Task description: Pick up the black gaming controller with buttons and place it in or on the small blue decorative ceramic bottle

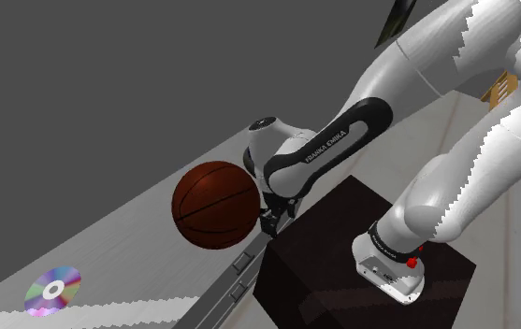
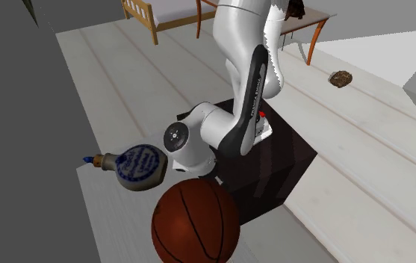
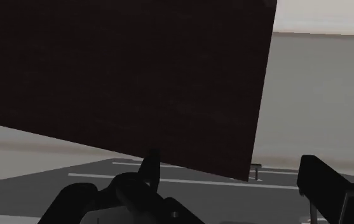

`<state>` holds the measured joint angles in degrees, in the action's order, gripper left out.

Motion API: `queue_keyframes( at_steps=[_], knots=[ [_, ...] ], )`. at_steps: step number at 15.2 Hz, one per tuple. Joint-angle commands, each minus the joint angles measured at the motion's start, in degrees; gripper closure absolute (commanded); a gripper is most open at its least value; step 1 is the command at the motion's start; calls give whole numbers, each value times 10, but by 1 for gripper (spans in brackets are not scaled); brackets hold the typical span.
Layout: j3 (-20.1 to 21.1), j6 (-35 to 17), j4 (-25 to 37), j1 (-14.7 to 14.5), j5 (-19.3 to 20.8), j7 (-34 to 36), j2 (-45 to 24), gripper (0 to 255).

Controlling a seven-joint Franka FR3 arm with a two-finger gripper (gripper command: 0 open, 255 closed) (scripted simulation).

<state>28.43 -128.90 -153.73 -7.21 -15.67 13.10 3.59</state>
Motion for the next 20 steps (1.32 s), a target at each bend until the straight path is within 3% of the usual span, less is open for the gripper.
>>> queue_keyframes(
  at_steps=[1,7,15,20],
  knots=[
    [0,-13,0,0,0,-2,0,0],
    [18,47,139,-11,232,-44,-81,0],
    [9,-4,120,-15,278,-26,-121,0],
    [6,-8,118,-17,280,-24,-124,0]
  ],
)
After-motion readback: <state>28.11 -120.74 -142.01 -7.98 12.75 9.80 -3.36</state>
